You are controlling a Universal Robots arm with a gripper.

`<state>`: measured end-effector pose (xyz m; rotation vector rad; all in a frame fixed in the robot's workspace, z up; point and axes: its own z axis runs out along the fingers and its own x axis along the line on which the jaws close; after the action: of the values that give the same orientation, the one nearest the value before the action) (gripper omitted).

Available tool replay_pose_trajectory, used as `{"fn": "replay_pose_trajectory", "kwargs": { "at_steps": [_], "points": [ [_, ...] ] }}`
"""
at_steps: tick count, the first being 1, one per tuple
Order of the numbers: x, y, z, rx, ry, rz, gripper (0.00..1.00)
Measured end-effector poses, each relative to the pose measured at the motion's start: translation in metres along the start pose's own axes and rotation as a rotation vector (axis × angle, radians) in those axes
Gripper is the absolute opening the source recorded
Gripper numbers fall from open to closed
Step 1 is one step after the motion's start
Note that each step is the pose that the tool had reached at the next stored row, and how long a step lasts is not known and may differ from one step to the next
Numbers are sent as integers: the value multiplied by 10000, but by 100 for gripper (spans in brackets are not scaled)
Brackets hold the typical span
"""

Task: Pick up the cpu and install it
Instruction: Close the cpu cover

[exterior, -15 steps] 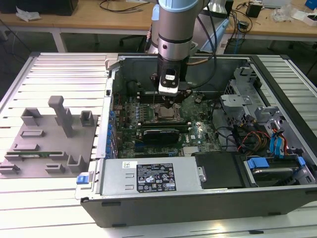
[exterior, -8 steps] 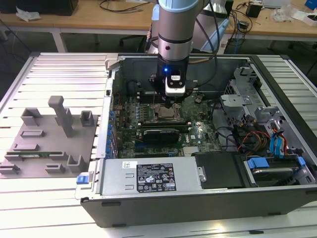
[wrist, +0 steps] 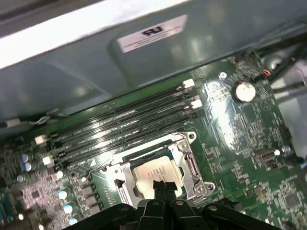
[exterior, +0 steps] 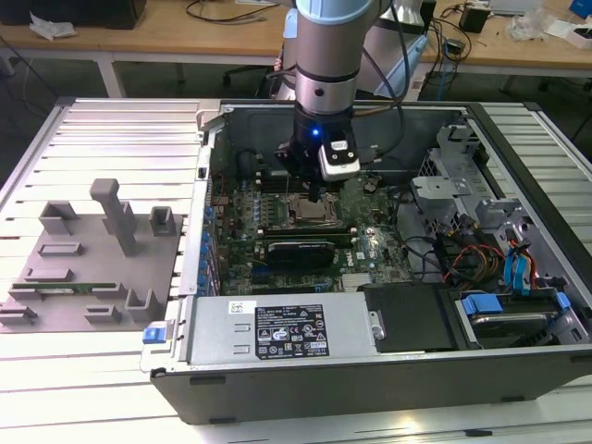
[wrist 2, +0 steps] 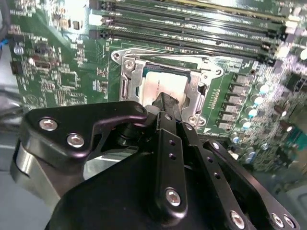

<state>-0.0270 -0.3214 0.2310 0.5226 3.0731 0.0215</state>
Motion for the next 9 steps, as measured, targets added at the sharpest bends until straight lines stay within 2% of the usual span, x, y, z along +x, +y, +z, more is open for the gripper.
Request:
{"fn": "replay_pose_trajectory", "kwargs": {
  "at_steps": [5, 7, 8, 9],
  "points": [
    [0, 0, 21, -20, 24, -1307, 11],
    [1, 0, 25, -12, 35, -1661, 11],
    [1, 0, 26, 16, 40, -1834, 11],
    [1, -1, 25, 89, 43, -1999, 11]
  ]
}}
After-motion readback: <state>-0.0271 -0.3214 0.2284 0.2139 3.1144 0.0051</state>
